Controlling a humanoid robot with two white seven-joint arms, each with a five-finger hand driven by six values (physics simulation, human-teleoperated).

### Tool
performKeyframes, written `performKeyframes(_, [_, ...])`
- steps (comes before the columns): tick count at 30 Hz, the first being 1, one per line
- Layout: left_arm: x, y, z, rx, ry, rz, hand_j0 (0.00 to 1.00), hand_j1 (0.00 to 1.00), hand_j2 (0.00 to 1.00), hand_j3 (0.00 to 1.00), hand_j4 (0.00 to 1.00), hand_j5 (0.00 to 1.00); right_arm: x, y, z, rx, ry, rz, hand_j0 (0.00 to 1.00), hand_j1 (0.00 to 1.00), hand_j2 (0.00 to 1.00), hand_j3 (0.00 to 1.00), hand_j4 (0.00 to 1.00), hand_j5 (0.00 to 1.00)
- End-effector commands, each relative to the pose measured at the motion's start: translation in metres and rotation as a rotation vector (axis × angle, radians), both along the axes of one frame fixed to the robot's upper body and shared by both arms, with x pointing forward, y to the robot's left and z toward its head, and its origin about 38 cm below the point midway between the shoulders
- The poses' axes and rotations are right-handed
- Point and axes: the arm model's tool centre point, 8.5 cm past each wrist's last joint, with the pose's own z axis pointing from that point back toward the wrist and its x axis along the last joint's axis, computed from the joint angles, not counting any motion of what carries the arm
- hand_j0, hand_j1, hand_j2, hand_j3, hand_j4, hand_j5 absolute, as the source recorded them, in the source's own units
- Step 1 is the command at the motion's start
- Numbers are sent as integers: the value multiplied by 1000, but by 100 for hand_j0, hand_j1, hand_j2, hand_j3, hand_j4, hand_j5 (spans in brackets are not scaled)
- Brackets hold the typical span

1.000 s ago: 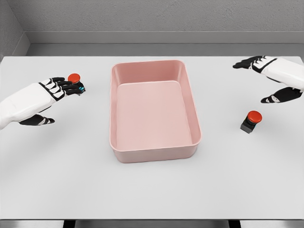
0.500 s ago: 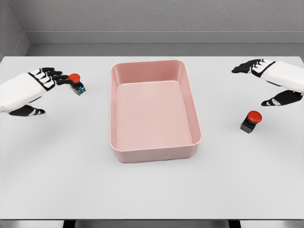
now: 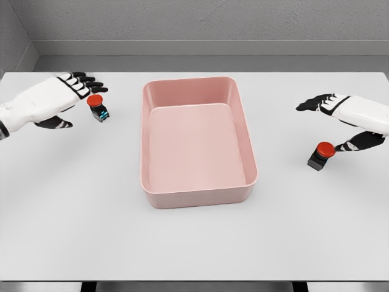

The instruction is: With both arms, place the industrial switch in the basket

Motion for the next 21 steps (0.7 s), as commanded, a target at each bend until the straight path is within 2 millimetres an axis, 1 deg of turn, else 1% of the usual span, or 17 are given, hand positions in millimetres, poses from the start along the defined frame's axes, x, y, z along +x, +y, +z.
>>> performKeyframes(1, [5,-7,-24,-8,48,9,100,100,100,100,100,100,-1,-3,2,-2,0,-5,100,100,100,100,100,100])
performKeyframes(2, [11,-9,-23,-10,42,17,100,100,100,100,100,100,0,-3,2,-1,0,-7,100,100,100,100,100,100])
performKeyframes(3, [15,-11,-26,-7,42,22,100,100,100,100,100,100,0,-4,3,-2,-2,-10,100,100,100,100,100,100])
performKeyframes(4, [18,-11,-24,-10,39,27,100,100,100,100,100,100,-1,-5,4,-7,-1,-11,100,100,100,100,100,100])
performKeyframes(6, [32,-21,-33,2,60,29,100,100,100,100,100,100,-2,-5,1,-14,10,-5,100,100,100,100,100,100])
performKeyframes(7, [37,-21,-36,1,74,38,100,100,100,100,100,100,-3,-5,-1,-15,19,-4,100,100,100,100,100,100])
performKeyframes(9, [36,-18,-38,6,80,44,100,100,100,100,100,100,-6,-9,-3,-29,29,-12,100,100,100,100,100,100])
performKeyframes(12, [38,-16,-35,27,88,47,100,100,100,100,100,100,-8,-10,-9,-30,46,-14,100,100,100,100,100,100])
performKeyframes(13, [40,-15,-36,25,92,54,100,100,100,100,100,100,-10,-10,-12,-35,55,-13,100,100,100,100,100,100])
performKeyframes(17, [51,-6,-29,18,90,89,100,100,100,100,100,100,-13,-9,-23,-54,100,-8,100,100,100,100,100,100])
performKeyframes(21, [53,-11,-34,5,99,87,100,100,100,100,100,100,-13,-9,-27,-54,112,-11,100,100,100,100,100,100])
